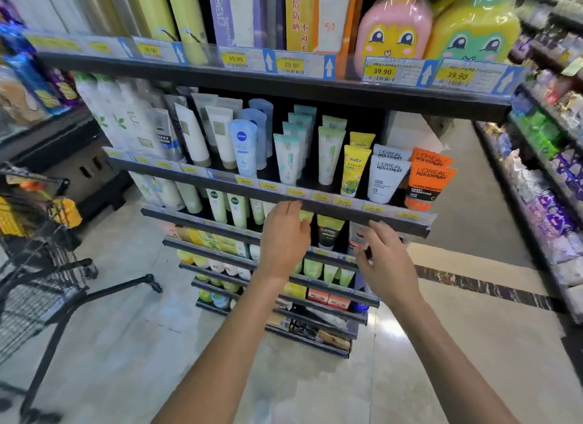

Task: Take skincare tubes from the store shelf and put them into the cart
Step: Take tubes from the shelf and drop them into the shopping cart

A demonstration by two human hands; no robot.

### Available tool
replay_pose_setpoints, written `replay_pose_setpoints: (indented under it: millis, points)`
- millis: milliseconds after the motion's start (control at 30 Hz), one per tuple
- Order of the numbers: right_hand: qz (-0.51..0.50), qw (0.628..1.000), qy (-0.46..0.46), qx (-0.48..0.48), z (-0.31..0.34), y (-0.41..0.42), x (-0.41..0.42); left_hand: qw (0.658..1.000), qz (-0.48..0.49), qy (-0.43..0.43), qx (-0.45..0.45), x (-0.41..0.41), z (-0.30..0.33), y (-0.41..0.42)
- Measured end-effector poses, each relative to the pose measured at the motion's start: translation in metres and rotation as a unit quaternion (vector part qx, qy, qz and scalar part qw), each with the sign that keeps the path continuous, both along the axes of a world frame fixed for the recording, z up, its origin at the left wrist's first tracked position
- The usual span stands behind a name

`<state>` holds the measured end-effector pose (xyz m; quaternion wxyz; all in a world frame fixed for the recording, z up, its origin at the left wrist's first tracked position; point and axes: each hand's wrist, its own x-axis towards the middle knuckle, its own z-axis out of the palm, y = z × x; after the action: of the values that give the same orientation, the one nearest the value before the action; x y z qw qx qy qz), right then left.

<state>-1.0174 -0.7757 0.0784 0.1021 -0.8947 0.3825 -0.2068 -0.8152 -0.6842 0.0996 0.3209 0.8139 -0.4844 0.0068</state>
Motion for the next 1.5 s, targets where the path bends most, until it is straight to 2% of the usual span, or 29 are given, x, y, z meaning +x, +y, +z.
replay_pose_setpoints:
  millis: [67, 200, 367, 433, 600, 700, 833, 967, 1267, 1500]
  points:
    - [0.035, 0.999, 0.015, 0.019, -0.009, 0.021, 0.004, 0.999, 0.022, -0.020, 0.034, 0.002, -0.026, 0.039]
    - [0.110, 0.990, 0.038, 0.080, -0.030, 0.061, 0.021, 0.989, 0.098, 0.019, 0.112, 0.008, -0.066, 0.117]
    - [0.218, 0.970, 0.032, 0.102, -0.058, 0.116, 0.061, 0.978, 0.177, 0.030, 0.103, 0.017, -0.085, 0.206]
    - [0.245, 0.960, 0.058, 0.123, -0.055, 0.141, 0.087, 0.969, 0.217, 0.044, 0.110, 0.024, -0.083, 0.235]
    - [0.339, 0.930, 0.090, 0.110, -0.058, 0.206, 0.162, 0.954, 0.286, 0.037, 0.086, 0.056, -0.084, 0.319]
    - [0.369, 0.915, 0.122, 0.112, -0.054, 0.252, 0.212, 0.940, 0.328, 0.033, 0.085, 0.081, -0.087, 0.372]
    - [0.417, 0.899, 0.092, 0.095, -0.058, 0.315, 0.270, 0.923, 0.374, 0.025, 0.090, 0.114, -0.087, 0.439]
    - [0.445, 0.886, 0.101, 0.087, -0.058, 0.371, 0.325, 0.901, 0.421, 0.038, 0.093, 0.144, -0.093, 0.500]
    - [0.496, 0.851, 0.133, 0.113, -0.067, 0.445, 0.430, 0.865, 0.486, 0.077, 0.100, 0.212, -0.122, 0.578]
    - [0.505, 0.838, 0.147, 0.145, -0.085, 0.451, 0.539, 0.850, 0.508, 0.085, 0.113, 0.323, -0.127, 0.595]
